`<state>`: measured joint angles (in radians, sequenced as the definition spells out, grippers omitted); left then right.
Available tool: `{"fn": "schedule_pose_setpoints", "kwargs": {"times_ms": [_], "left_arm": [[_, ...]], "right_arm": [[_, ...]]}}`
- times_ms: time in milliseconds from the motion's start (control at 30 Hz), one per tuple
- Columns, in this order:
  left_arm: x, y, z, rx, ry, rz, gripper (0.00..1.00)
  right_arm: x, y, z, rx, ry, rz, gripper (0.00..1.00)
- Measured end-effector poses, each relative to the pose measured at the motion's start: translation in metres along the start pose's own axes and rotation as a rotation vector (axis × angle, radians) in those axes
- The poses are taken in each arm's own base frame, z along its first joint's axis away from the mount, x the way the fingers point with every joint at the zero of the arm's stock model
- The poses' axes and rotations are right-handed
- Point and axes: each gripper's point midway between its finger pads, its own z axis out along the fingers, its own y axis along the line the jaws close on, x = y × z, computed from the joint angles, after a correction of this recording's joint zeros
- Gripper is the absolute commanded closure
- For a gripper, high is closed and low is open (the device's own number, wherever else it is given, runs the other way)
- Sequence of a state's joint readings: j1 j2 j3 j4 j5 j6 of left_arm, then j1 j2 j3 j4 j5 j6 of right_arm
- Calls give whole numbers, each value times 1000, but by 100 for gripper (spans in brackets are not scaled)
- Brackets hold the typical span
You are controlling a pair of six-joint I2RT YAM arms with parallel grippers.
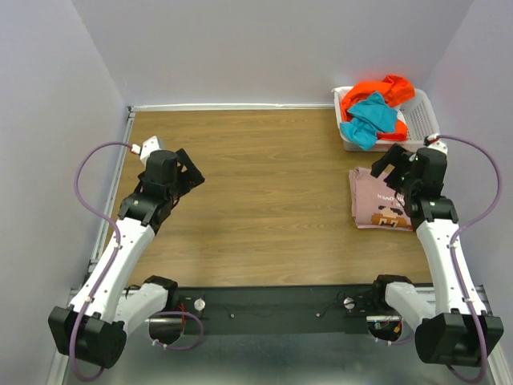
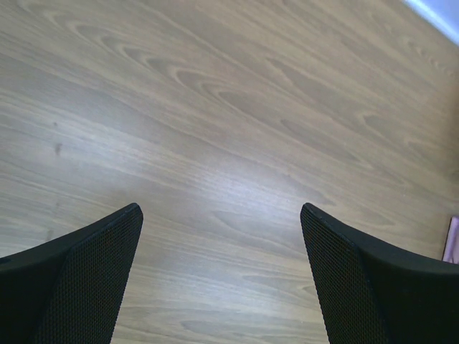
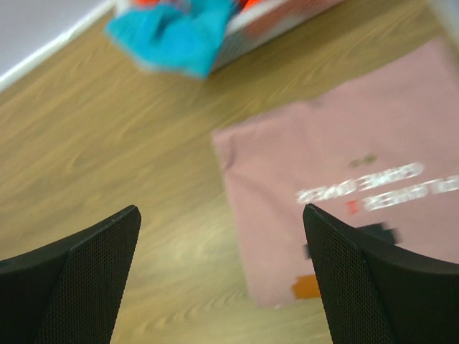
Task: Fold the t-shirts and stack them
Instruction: Reset both grippers
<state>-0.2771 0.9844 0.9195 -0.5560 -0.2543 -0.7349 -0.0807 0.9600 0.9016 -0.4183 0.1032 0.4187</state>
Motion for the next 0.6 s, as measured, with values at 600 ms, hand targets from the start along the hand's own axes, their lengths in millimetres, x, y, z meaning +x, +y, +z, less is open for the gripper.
{"fn": "schedule_pose_setpoints", "kwargs": {"times_ms": [600], "left_arm": [[-48,22,-69,-12,-246,-56,1]], "right_arm": [[58,36,-30,-327,68,74,0]]}}
